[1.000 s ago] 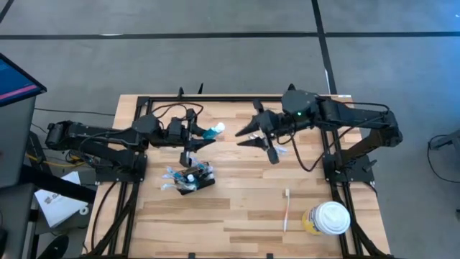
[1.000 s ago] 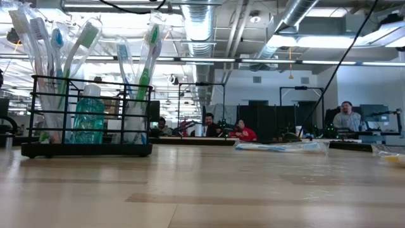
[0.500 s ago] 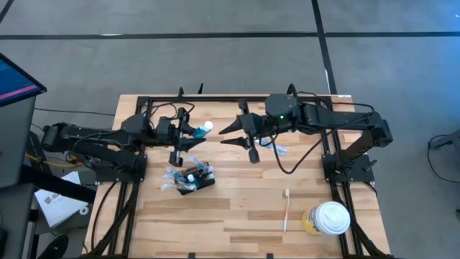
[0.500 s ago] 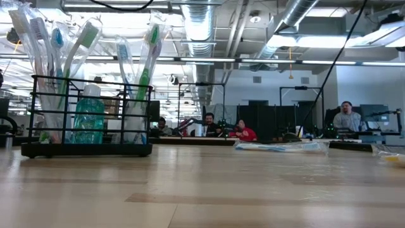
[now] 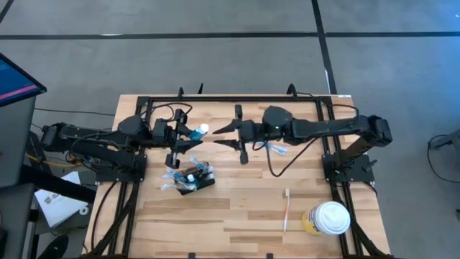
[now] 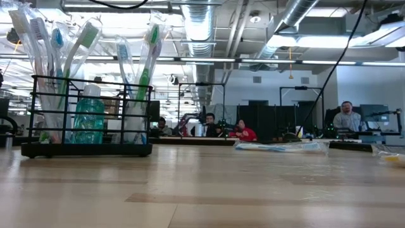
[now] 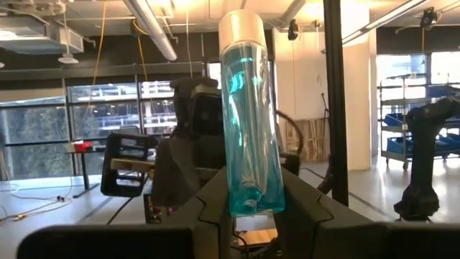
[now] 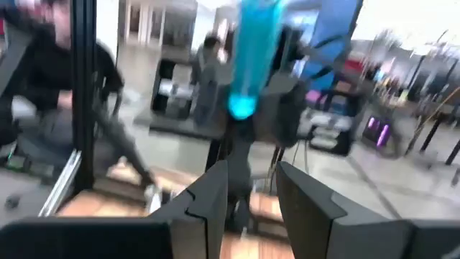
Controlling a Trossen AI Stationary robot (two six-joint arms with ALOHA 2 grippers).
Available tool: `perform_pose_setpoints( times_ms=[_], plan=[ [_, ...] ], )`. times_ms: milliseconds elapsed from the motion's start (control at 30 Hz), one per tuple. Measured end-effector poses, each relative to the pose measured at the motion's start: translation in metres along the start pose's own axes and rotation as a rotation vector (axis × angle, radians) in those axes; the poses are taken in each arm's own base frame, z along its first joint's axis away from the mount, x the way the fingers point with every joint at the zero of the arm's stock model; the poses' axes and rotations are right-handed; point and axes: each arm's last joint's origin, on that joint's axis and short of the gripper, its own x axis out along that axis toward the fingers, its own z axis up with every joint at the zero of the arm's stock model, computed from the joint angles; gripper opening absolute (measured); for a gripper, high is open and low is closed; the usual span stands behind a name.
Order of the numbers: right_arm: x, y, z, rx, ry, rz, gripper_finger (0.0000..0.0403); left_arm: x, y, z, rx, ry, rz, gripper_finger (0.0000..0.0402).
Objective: Pick & Place toothbrushing station
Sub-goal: Put the mouthwash into the middle section of the mesh organizer
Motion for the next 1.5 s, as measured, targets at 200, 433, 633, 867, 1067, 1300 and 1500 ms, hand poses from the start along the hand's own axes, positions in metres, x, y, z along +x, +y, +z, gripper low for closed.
perform_pose_setpoints(
  times_ms=[200, 433, 633, 867, 1067, 1300, 1500],
  plan=[
    [-0.008, -0.004, -0.006, 0.016, -0.238, 0.01, 0.0111, 0.0, 0.001, 0.0, 0.003, -0.001, 0.019, 0.0068],
    [0.003, -0.005, -0.018, 0.031, -0.301, 0.0, 0.0111, 0.005, 0.001, -0.007, 0.025, 0.022, 0.05, 0.0068],
    [0.005, -0.01, -0.022, 0.071, -0.309, -0.006, 0.0111, 0.011, 0.002, -0.014, 0.028, 0.041, 0.068, 0.0068],
    [0.005, -0.008, -0.022, 0.079, -0.305, 0.012, 0.0111, 0.015, 0.003, -0.018, 0.053, 0.034, 0.087, 0.0068],
    [0.006, -0.008, -0.025, 0.083, -0.277, 0.03, 0.0111, 0.015, 0.003, -0.017, 0.063, 0.028, 0.107, 0.0068],
    [0.005, -0.008, -0.023, 0.078, -0.3, 0.027, 0.0111, 0.018, 0.003, -0.022, 0.063, 0.036, 0.11, 0.0067],
    [0.005, -0.008, -0.023, 0.08, -0.294, 0.027, 0.0111, 0.025, 0.003, -0.028, 0.079, 0.006, 0.113, 0.0067]
  ],
)
